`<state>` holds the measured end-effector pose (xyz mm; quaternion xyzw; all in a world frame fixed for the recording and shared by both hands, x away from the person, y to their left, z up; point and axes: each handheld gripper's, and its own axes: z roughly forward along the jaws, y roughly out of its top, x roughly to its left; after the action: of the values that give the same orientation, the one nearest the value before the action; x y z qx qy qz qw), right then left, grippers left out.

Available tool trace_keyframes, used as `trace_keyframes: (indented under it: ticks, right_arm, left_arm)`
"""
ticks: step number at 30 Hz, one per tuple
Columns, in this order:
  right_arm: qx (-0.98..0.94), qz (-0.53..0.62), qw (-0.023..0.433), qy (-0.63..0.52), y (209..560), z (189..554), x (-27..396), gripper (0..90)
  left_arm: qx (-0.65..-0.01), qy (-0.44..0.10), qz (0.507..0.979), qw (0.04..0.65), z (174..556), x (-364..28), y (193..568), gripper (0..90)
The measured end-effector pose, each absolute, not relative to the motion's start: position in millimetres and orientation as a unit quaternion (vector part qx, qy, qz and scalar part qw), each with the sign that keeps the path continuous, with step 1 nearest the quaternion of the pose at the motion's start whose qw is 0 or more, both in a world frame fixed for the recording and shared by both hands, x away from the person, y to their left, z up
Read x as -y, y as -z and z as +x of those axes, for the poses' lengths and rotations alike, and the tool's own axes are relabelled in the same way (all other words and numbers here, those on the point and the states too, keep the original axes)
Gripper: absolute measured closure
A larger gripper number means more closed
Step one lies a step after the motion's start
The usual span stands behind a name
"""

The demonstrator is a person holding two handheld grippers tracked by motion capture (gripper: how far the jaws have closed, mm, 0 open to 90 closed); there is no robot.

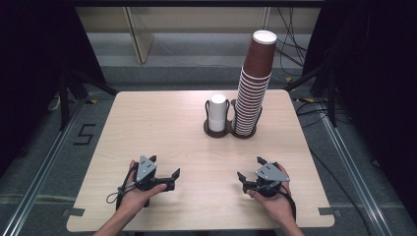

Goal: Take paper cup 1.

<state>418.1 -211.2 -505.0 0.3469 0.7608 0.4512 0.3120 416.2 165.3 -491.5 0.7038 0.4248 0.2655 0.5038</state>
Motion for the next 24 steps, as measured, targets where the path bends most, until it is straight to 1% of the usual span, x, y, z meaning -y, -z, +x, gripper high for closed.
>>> trace_keyframes:
  ticks: [4, 5, 8, 9, 10, 12, 13, 16, 18, 21, 22, 24]
  right_arm:
    - [-0.763, 0.337, 0.317, -0.452, 505, 419, 213, 15.2]
    - [-0.761, 0.342, 0.312, -0.455, 505, 418, 212, 15.3]
    - [-0.762, 0.339, 0.317, -0.453, 505, 419, 214, 15.5]
    - [-0.764, 0.338, 0.314, -0.451, 505, 419, 213, 15.8]
    - [-0.766, 0.335, 0.315, -0.449, 505, 420, 213, 16.2]
    - [-0.769, 0.333, 0.314, -0.446, 505, 420, 212, 16.8]
    - [-0.774, 0.335, 0.306, -0.442, 506, 420, 210, 18.2]
    - [-0.771, 0.329, 0.326, -0.436, 506, 421, 209, 19.6]
    - [-0.774, 0.333, 0.315, -0.436, 506, 420, 208, 19.7]
    - [-0.776, 0.333, 0.313, -0.435, 506, 420, 208, 20.0]
    - [-0.771, 0.332, 0.323, -0.437, 506, 422, 209, 20.0]
    - [-0.769, 0.338, 0.315, -0.441, 505, 424, 209, 19.9]
  left_arm:
    - [-0.422, -0.265, 0.709, 0.499, 417, -163, 491, 1.3]
    - [-0.42, -0.266, 0.708, 0.502, 417, -162, 491, 1.5]
    - [-0.417, -0.268, 0.713, 0.497, 416, -161, 491, 2.3]
    - [-0.407, -0.276, 0.711, 0.502, 414, -160, 492, 2.8]
    - [-0.405, -0.282, 0.717, 0.494, 412, -161, 492, 3.0]
    - [-0.4, -0.283, 0.715, 0.499, 411, -162, 492, 3.0]
    - [-0.401, -0.284, 0.709, 0.506, 408, -164, 488, 3.4]
    - [-0.399, -0.286, 0.708, 0.508, 407, -166, 486, 3.9]
    - [-0.396, -0.284, 0.708, 0.511, 407, -165, 485, 4.0]
    - [-0.401, -0.272, 0.703, 0.521, 409, -162, 483, 4.1]
    - [-0.401, -0.272, 0.703, 0.521, 409, -162, 483, 4.2]
    - [-0.398, -0.267, 0.699, 0.53, 415, -159, 477, 6.0]
